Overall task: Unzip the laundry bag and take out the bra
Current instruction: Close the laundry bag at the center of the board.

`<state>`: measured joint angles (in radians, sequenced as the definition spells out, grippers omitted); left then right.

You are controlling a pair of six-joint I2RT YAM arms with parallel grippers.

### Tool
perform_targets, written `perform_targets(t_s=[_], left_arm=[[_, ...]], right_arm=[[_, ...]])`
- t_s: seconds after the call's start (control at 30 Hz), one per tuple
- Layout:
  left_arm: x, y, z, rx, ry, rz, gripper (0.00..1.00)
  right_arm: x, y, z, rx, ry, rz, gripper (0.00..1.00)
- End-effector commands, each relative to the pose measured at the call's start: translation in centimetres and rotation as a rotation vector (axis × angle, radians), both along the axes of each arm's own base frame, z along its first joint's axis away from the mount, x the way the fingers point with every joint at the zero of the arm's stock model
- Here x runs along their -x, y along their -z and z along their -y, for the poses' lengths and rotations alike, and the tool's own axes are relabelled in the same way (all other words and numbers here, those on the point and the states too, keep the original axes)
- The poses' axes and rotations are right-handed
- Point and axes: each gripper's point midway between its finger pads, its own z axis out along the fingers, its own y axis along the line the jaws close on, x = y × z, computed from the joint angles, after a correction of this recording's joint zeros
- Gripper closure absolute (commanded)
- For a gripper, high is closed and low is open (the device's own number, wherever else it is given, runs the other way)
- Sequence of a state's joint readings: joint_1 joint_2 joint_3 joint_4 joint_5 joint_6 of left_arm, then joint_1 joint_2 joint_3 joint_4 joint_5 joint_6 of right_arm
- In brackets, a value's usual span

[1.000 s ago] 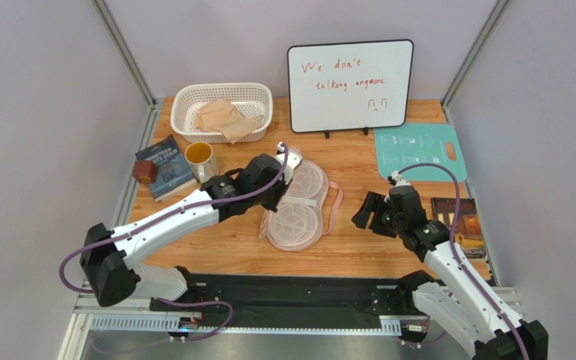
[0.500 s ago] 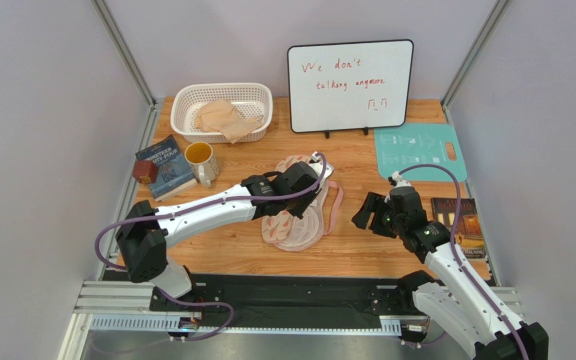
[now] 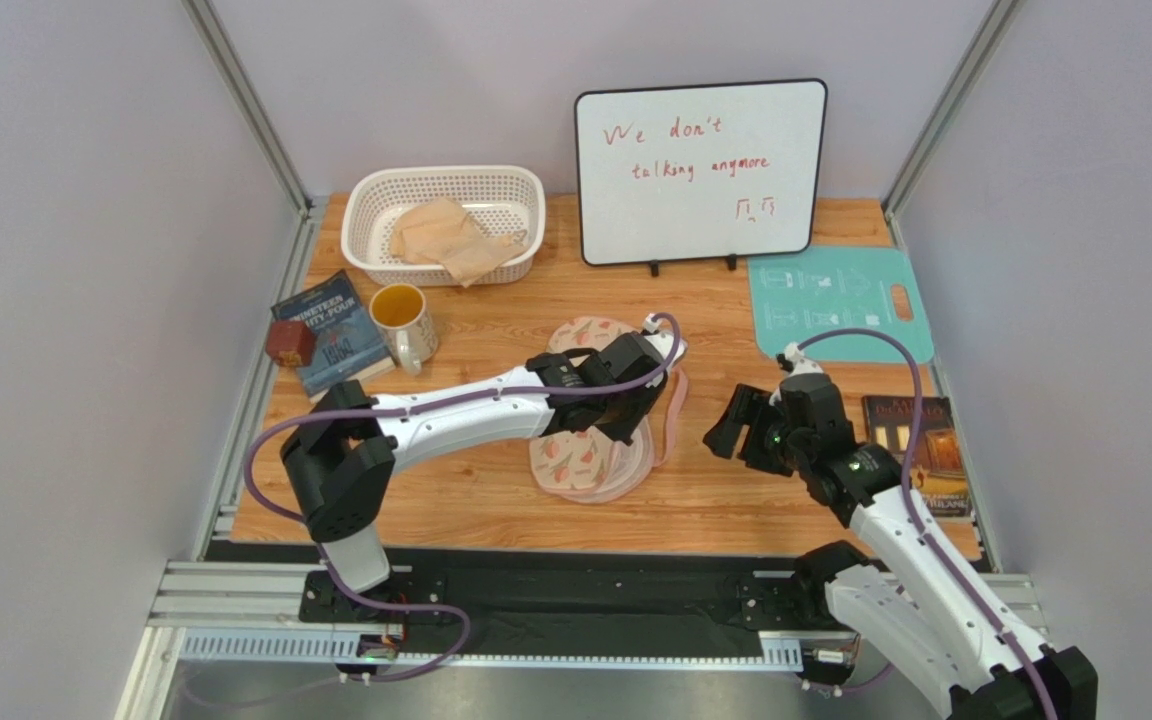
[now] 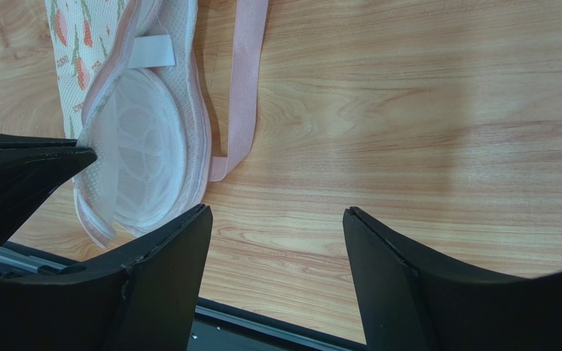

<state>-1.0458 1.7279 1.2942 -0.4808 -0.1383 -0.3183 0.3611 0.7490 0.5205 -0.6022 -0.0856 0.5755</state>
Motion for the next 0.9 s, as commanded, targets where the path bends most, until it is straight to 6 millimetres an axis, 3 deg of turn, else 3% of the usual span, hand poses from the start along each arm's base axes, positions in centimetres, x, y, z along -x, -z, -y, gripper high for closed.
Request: perform_targets(t_s=[0.0,0.03,0.07,0.1,0.23,0.27,0.37,0.47,0.53,0.57,0.6,0.67,0.7,0.77,0.8,0.87], left_arm=[[-0.5,-1.7,2.8,0.102,-0.021,-0.002,1.0],[-0.6,-1.7,3.0,0.103,-0.024,-0.004,0.92],[-0.5,-1.6,3.1,0.104,-0.022,-0.013,0.69],[-0.4,-1.6,3.2,0.107,-0.022,-0.016,0.59],[-0.6,-3.5,3.6,0.157,-0.009,0.008,0.32],[-0.7,-4.5,3.7,0.175,0.001,0.03,0.19],[-1.1,-6.4,3.4,0.189,0.009,0.076,0.02],[-1.6,-8.6,2.7,0.223,0.0,0.099,0.0],[-1.7,-8.9,1.9,0.245,-0.015,0.084,0.0],[-2.0,-10.3,0.9,0.277,-0.032,0.105,0.0],[-1.9,-9.2,-0.2,0.258,-0.04,0.104,0.0],[-2.7,-10.6,-2.5,0.292,-0.096,0.161,0.0],[-2.4,-9.0,-3.9,0.265,-0.116,0.146,0.0],[-3.0,-9.6,-6.6,0.298,-0.182,0.158,0.0],[-2.7,-7.9,-8.1,0.271,-0.206,0.133,0.0],[-2.8,-8.3,-10.9,0.283,-0.269,0.14,0.0]], right_arm=[[-0.2,-0.6,-0.1,-0.014,-0.008,0.031,0.27],[-0.2,-0.6,-0.1,-0.013,-0.009,0.031,0.27],[-0.1,-0.5,-0.1,-0.013,-0.008,0.028,0.27],[-0.1,-0.5,-0.1,-0.014,-0.006,0.029,0.27],[-0.1,-0.6,-0.1,-0.017,-0.009,0.031,0.27],[-0.1,-0.7,-0.2,-0.018,-0.009,0.032,0.27],[0.0,-0.8,-0.1,-0.016,-0.009,0.033,0.27],[-0.1,-1.0,-0.1,-0.014,-0.01,0.037,0.27],[-0.1,-1.2,0.0,-0.013,-0.01,0.043,0.27],[-0.1,-1.5,0.0,-0.011,-0.007,0.049,0.27],[-0.2,-1.7,0.0,-0.012,-0.008,0.055,0.27],[-0.2,-2.0,0.1,-0.009,-0.008,0.058,0.27],[-0.2,-2.1,0.1,-0.005,-0.01,0.06,0.27],[-0.3,-2.4,0.2,-0.003,-0.009,0.069,0.27],[-0.4,-2.6,0.2,-0.003,-0.008,0.074,0.27],[-0.4,-2.9,0.2,-0.001,-0.01,0.082,0.27]])
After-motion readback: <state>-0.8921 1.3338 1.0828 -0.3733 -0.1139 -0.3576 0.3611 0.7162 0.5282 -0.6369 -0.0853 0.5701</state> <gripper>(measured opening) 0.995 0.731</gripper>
